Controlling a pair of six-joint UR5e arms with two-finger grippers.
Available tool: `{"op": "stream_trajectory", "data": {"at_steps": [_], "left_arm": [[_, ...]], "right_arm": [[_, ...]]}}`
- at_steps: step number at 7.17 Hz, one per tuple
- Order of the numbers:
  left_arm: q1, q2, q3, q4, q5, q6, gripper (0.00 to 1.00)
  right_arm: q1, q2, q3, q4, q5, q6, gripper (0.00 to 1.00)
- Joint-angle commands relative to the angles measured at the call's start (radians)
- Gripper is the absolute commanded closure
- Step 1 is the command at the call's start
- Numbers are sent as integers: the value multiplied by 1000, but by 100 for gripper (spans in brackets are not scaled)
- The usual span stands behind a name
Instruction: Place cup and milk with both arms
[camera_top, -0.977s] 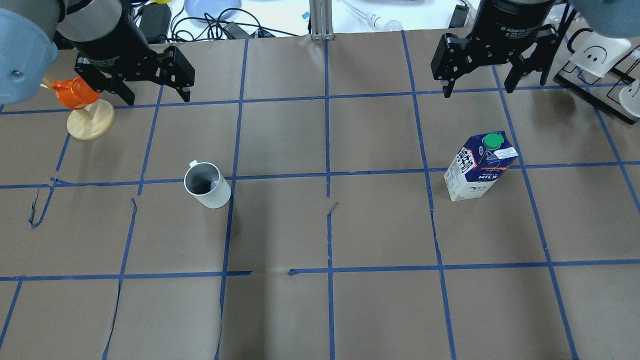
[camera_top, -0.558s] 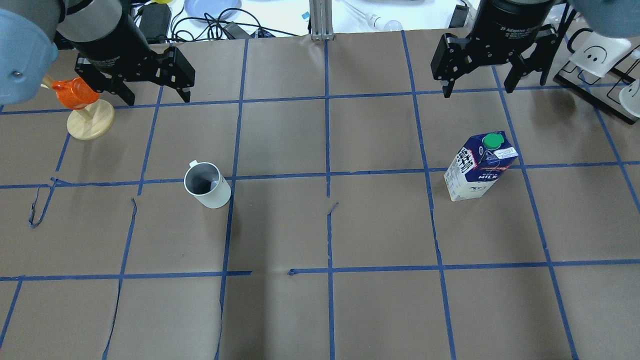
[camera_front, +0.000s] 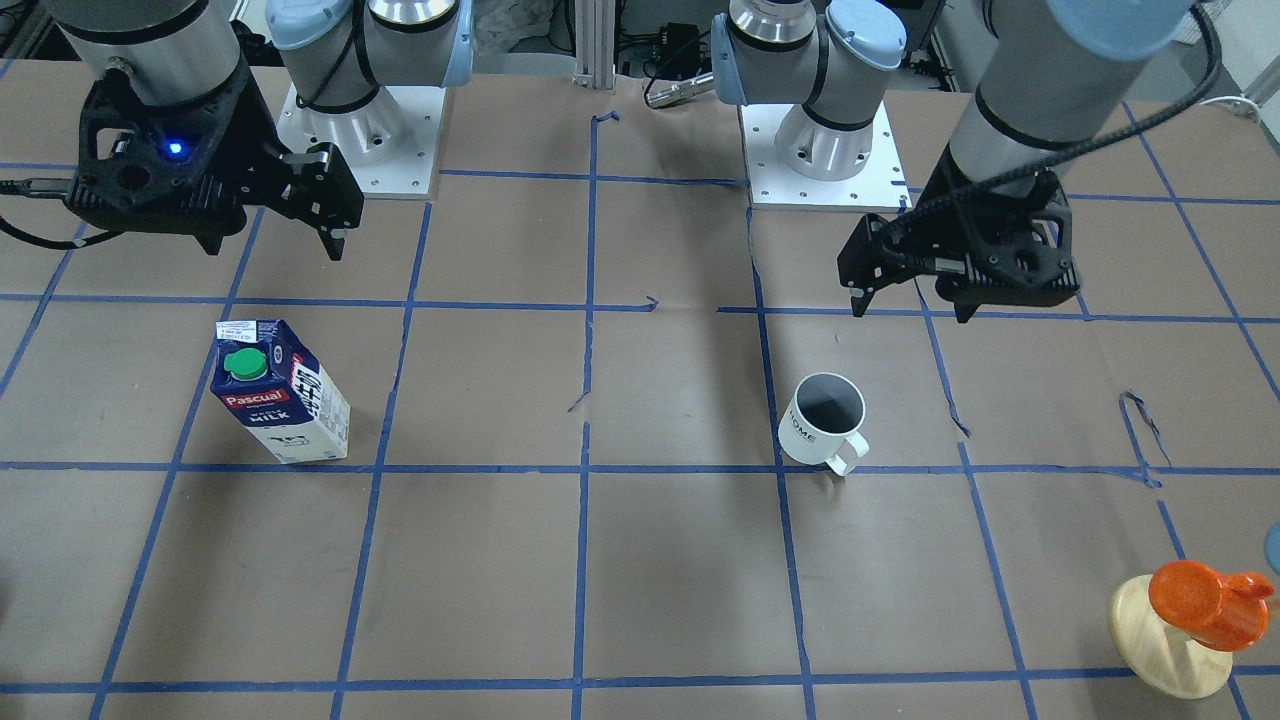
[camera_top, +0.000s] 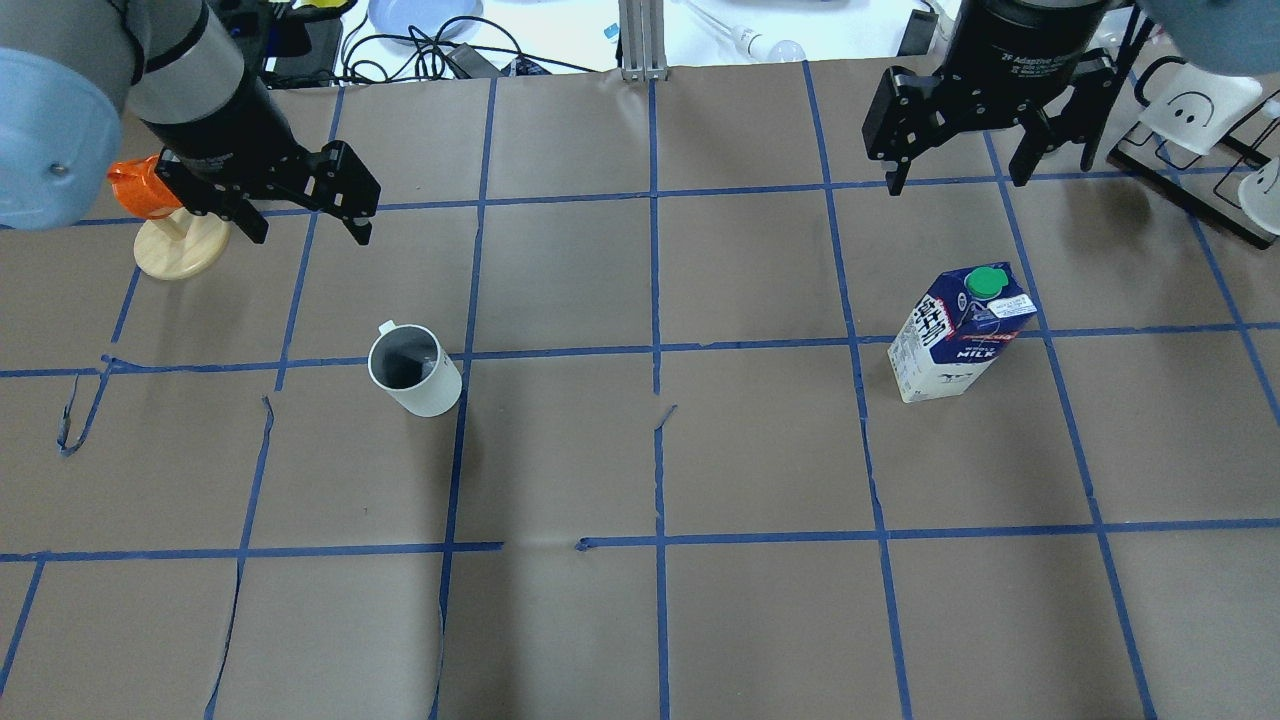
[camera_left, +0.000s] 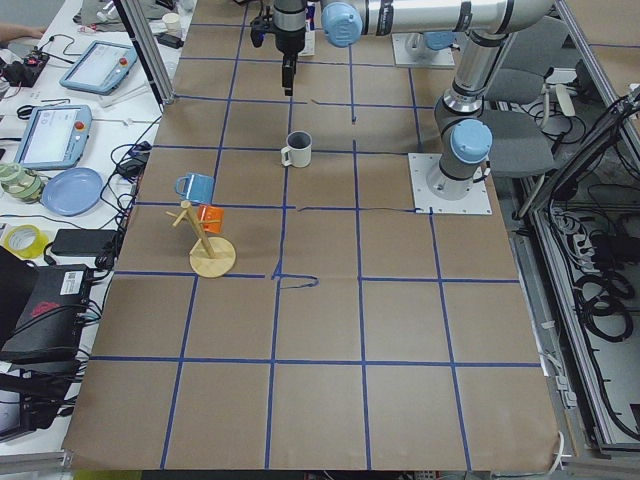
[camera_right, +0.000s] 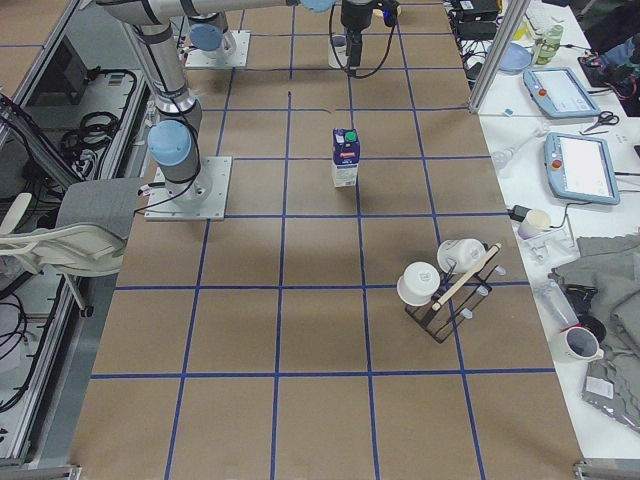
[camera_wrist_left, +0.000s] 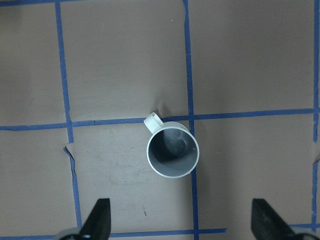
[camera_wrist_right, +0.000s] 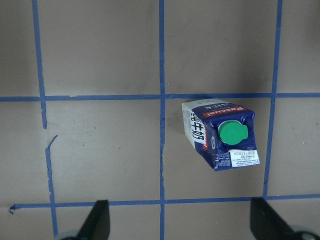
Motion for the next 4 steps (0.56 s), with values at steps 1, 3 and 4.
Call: {"op": "stream_trajectory", "data": {"at_steps": [1,3,4], "left_arm": [[30,-35,-256,288,-4,21,0],[43,-63,-322,374,5,64,0],[54,-83,-322,384,4,59,0]], "right_arm": [[0,0,0,0,0,0,0],[0,0,0,0,0,0,0],[0,0,0,0,0,0,0]]}}
